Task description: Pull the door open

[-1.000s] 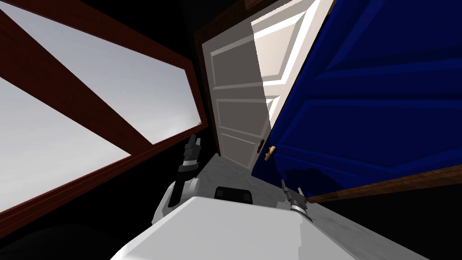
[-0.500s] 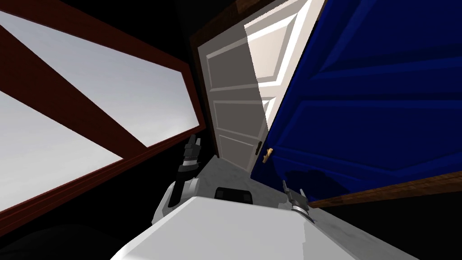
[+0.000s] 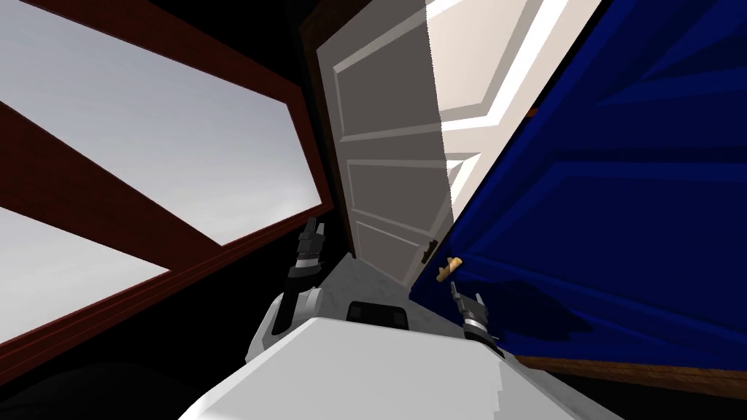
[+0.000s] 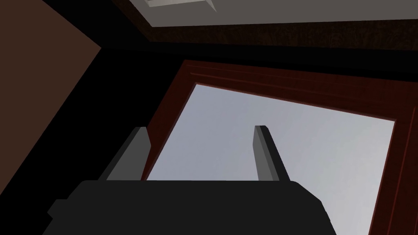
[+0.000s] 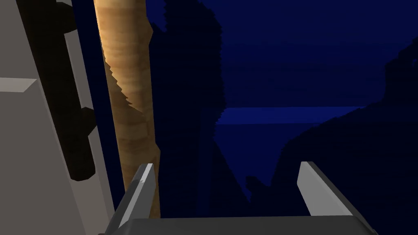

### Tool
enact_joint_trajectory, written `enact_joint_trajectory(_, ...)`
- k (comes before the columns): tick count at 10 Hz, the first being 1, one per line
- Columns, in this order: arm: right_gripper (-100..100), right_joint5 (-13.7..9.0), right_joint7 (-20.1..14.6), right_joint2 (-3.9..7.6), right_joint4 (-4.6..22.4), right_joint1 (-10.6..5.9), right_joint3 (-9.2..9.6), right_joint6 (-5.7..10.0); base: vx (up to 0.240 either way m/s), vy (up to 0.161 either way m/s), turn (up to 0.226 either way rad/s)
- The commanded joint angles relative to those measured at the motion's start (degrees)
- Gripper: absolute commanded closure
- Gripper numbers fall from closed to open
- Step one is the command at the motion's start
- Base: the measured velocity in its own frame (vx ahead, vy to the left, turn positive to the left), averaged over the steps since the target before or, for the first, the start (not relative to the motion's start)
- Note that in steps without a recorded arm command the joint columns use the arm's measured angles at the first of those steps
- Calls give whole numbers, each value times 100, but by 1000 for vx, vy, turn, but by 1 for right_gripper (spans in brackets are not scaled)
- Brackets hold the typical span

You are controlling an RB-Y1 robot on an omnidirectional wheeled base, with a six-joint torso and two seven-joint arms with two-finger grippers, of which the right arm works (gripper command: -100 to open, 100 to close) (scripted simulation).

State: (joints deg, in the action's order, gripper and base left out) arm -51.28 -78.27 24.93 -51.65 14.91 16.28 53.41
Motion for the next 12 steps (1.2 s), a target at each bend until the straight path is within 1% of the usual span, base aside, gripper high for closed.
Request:
enact_joint_trajectory(1,-100,14,50,-28,-141,-104,10,-38,186,34,139)
enact_joint_trajectory(2,-100,26,50,-41,-174,-170,21,-41,227,38,93)
enact_joint_trajectory(3,-100,30,50,-46,-187,-196,25,-42,155,32,75)
enact_joint_trajectory(4,-100,28,28,-26,-155,-140,27,-31,56,13,21)
enact_joint_trajectory(5,100,28,28,-26,-155,-140,27,-31,-4,-1,-17)
enact_joint_trajectory(10,100,28,28,-26,-155,-140,27,-31,-13,-3,-1)
enact_joint_trajectory(11,-100,4,26,0,-89,-7,3,-25,-119,-10,-109)
enact_joint_trajectory(12,-100,-2,26,6,-74,23,-3,-23,-209,-34,-139)
